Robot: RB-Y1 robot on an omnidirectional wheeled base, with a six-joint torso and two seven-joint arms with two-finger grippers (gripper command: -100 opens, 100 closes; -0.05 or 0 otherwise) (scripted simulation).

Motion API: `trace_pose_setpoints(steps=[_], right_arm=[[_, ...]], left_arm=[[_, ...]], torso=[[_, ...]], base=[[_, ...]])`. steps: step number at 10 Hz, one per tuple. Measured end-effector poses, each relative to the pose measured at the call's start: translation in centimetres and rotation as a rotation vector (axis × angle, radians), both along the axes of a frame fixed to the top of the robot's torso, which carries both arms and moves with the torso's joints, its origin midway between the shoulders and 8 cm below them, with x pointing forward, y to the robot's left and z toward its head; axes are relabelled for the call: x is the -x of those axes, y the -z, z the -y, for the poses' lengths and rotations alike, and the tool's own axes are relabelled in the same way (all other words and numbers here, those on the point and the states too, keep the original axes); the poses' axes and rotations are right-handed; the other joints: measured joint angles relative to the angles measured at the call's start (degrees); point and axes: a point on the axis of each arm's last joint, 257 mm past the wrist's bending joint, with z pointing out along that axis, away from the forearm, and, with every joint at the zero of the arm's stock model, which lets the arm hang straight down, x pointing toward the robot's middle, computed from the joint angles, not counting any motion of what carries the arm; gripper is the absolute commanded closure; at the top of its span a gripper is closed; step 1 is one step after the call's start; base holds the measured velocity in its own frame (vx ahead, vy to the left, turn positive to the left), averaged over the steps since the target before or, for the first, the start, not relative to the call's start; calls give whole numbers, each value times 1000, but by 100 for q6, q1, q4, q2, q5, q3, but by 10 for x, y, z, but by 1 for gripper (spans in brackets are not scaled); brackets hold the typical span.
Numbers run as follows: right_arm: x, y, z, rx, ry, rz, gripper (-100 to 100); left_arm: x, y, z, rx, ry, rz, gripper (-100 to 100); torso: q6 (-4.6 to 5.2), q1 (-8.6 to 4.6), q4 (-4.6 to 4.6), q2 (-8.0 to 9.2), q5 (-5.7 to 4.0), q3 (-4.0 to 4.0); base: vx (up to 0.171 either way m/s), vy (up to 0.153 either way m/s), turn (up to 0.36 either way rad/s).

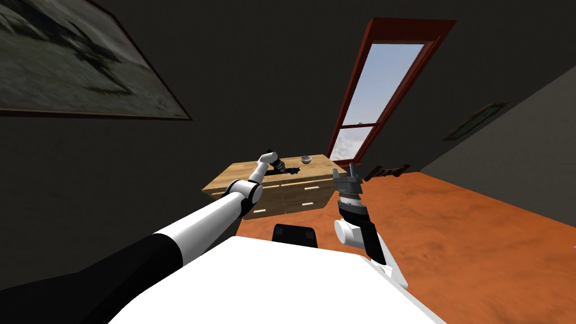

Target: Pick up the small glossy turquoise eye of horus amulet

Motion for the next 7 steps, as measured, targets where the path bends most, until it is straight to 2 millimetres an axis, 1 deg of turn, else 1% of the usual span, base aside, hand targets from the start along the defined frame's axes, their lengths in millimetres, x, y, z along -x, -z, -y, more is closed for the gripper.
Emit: trace_pose_setpoints(steps=[2, 3, 4, 5, 7], right_arm=[[0, 0, 0, 0, 0, 0, 0], [0, 0, 0, 0, 0, 0, 0], [0, 0, 0, 0, 0, 0, 0], [0, 0, 0, 0, 0, 0, 0], [0, 0, 0, 0, 0, 0, 0]], left_arm=[[4, 0, -1, 3, -13, -50, -100], [7, 1, -3, 5, -22, -81, -100], [11, -1, -3, 8, -32, -114, -100], [15, 2, -3, 9, -39, -145, -100], [24, 4, -7, 11, -62, -215, -100]], torso=[[-1, -2, 0, -1, 0, -1], [2, -3, 0, -4, -1, -2], [4, -3, -2, -11, -1, -6], [-2, -2, -2, -7, 0, -5], [2, -6, -2, -11, -2, -6]], base=[[39, 24, -122], [71, 31, -277], [48, 30, -80], [44, 18, -139], [71, 25, -225]])
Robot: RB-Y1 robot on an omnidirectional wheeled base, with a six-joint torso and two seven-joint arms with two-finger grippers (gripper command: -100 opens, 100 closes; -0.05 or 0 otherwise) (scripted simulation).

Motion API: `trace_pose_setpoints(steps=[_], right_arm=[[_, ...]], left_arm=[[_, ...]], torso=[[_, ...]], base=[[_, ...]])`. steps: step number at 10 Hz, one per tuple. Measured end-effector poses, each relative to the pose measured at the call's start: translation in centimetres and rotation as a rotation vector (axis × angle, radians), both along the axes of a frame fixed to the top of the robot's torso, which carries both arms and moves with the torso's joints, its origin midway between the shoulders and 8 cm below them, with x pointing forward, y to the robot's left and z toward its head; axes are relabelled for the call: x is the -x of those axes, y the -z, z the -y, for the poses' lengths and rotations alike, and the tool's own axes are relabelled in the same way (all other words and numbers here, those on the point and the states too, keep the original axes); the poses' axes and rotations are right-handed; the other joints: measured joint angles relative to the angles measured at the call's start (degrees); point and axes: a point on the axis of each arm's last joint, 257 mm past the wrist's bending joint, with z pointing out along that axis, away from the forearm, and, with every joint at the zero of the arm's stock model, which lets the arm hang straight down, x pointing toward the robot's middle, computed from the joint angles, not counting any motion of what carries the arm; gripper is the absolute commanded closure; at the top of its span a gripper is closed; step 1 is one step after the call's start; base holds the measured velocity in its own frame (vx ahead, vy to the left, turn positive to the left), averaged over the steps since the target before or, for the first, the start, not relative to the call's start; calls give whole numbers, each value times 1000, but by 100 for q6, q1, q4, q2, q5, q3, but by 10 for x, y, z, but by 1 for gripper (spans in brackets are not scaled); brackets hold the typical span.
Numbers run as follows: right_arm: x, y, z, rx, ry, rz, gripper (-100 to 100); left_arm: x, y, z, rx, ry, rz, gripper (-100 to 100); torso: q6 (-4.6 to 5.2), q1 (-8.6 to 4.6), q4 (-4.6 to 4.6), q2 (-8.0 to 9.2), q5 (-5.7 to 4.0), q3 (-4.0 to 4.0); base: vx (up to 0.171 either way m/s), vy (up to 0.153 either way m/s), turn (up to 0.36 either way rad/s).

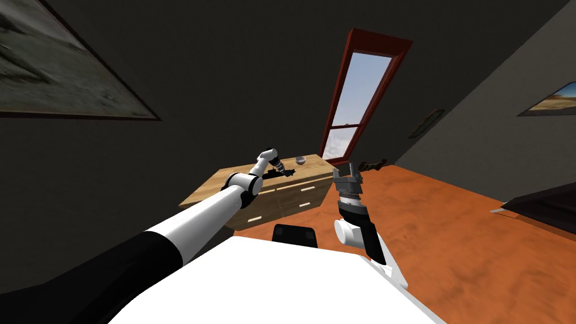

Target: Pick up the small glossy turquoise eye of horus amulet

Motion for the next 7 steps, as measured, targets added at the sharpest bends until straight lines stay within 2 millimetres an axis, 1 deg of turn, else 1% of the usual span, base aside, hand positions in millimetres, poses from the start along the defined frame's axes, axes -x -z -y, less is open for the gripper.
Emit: trace_pose_setpoints(steps=[2, 3, 5, 7], right_arm=[[0, 0, 0, 0, 0, 0, 0], [0, 0, 0, 0, 0, 0, 0], [0, 0, 0, 0, 0, 0, 0], [0, 0, 0, 0, 0, 0, 0]], left_arm=[[12, 2, -4, 2, -25, -78, -100], [19, 5, -6, 3, -37, -116, -100], [26, 7, -6, 3, -51, -157, -100], [33, 9, -7, 3, -62, -193, -100]], torso=[[-1, 1, -2, -9, 0, -5], [-3, 1, -3, -11, 1, -7], [-2, -5, 0, 4, -1, 2], [-5, -6, 1, 9, -1, 5]], base=[[90, 26, -195], [52, 18, -49], [44, 8, -125], [29, 2, -46]])
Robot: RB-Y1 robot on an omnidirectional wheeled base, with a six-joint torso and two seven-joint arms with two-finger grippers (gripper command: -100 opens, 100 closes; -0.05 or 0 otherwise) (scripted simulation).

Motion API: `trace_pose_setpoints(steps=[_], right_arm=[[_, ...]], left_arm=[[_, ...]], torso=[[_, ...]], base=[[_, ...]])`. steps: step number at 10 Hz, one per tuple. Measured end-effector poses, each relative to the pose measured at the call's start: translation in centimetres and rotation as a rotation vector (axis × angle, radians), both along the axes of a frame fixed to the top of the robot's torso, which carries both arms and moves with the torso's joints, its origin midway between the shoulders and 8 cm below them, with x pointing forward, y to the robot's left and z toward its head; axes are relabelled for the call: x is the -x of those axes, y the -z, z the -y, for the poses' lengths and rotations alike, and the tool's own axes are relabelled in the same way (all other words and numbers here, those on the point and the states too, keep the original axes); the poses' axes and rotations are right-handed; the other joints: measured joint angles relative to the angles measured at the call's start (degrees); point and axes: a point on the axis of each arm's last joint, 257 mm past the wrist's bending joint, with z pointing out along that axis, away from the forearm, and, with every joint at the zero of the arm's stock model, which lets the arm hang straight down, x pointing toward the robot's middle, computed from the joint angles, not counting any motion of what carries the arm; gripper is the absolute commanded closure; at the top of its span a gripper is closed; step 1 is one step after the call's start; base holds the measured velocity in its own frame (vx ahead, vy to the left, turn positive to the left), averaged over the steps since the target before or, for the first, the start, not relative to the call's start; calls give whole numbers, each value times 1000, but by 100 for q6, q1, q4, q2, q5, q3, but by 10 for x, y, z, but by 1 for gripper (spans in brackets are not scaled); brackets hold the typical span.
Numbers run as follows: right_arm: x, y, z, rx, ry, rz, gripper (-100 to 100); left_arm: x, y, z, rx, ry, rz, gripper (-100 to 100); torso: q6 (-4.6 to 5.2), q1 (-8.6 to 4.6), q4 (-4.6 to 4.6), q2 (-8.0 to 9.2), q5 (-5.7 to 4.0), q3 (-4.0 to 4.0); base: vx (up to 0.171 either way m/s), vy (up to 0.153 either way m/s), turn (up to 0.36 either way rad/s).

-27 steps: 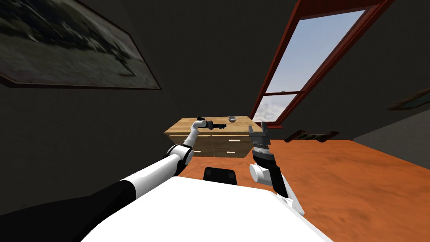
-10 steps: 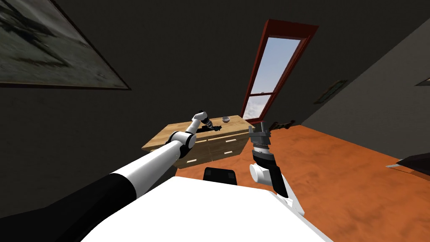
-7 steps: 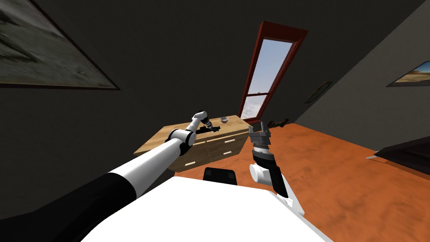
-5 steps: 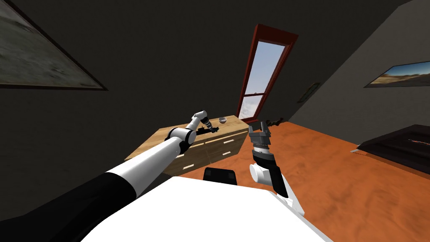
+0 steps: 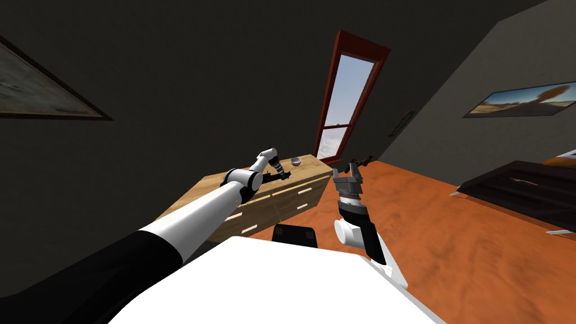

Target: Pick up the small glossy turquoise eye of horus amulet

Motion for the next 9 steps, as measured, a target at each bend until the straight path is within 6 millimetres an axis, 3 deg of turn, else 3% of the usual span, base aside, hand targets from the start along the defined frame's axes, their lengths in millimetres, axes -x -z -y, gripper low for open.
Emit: trace_pose_setpoints(steps=[1, 2, 3, 4, 9], right_arm=[[0, 0, 0, 0, 0, 0, 0], [0, 0, 0, 0, 0, 0, 0], [0, 0, 0, 0, 0, 0, 0], [0, 0, 0, 0, 0, 0, 0], [0, 0, 0, 0, 0, 0, 0]], left_arm=[[2, 1, -1, 0, -4, -13, -100], [2, 1, -1, 0, -5, -14, 0], [2, 1, -1, 0, -5, -14, -100], [-1, 3, -7, -15, -35, -16, -100], [-10, 10, -22, -36, -187, -26, -100]], torso=[[1, -2, 1, 3, -1, 2], [0, -1, 2, 8, 0, 4], [0, -1, 3, 12, 0, 7], [3, 61, 0, -9, 10, -3], [4, 44, 12, 51, 10, 30]], base=[[12, 1, -15], [0, 0, 0], [85, 200, -268], [-89, 193, -464], [-85, 106, -308]])
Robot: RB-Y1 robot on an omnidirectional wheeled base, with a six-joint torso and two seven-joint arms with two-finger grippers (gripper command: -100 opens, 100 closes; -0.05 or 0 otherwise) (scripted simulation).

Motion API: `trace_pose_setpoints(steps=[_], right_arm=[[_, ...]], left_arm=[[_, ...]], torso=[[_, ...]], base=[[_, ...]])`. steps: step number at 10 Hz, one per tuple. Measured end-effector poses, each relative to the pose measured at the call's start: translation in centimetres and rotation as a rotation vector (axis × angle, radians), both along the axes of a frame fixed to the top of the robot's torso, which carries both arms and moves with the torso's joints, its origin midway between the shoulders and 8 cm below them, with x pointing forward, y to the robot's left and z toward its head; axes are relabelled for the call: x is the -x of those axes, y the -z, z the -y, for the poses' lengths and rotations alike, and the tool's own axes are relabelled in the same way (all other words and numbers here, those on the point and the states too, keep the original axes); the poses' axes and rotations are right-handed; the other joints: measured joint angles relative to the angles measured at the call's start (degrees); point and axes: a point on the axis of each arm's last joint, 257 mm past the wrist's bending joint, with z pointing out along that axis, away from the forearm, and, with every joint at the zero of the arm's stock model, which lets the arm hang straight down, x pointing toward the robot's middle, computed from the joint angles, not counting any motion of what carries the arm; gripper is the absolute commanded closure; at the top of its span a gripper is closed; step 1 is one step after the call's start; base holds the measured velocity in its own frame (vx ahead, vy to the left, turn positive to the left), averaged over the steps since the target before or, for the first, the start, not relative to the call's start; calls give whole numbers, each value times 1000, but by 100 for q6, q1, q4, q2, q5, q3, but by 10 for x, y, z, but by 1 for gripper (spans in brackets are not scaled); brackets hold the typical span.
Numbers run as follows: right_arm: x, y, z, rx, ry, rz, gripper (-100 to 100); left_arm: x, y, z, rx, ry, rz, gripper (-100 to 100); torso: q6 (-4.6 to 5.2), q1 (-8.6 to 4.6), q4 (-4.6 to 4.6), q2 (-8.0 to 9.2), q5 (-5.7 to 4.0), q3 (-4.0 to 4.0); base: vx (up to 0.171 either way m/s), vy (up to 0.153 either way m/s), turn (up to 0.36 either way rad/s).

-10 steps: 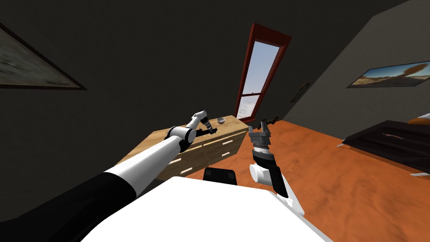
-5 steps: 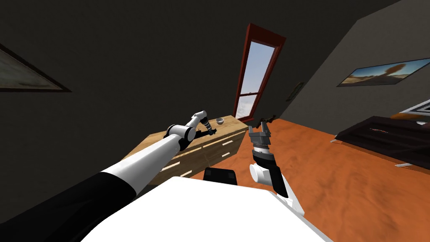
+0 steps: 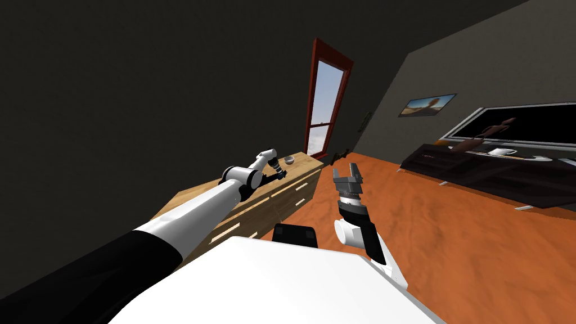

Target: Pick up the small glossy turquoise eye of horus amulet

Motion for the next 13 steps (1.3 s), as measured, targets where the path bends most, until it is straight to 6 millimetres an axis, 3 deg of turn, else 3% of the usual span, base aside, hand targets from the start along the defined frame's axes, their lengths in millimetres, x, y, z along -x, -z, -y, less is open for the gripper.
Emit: trace_pose_setpoints(steps=[8, 10, 11, 13], right_arm=[[0, 0, 0, 0, 0, 0, 0], [0, 0, 0, 0, 0, 0, 0], [0, 0, 0, 0, 0, 0, 0], [0, 0, 0, 0, 0, 0, 0]], left_arm=[[-1, 0, -2, 10, -78, -16, -100], [1, 16, -2, 11, -79, -16, -100], [1, 17, -2, 11, -79, -15, 100], [0, 17, -3, 11, -80, -13, 100]], torso=[[-5, -36, -9, -43, -7, -25], [-6, -51, -12, -55, -10, -31], [-6, -48, -11, -53, -11, -30], [-3, -47, -12, -45, -9, -27]], base=[[-7, 6, -23], [18, -25, 3], [0, 0, 0], [0, 0, 0]])
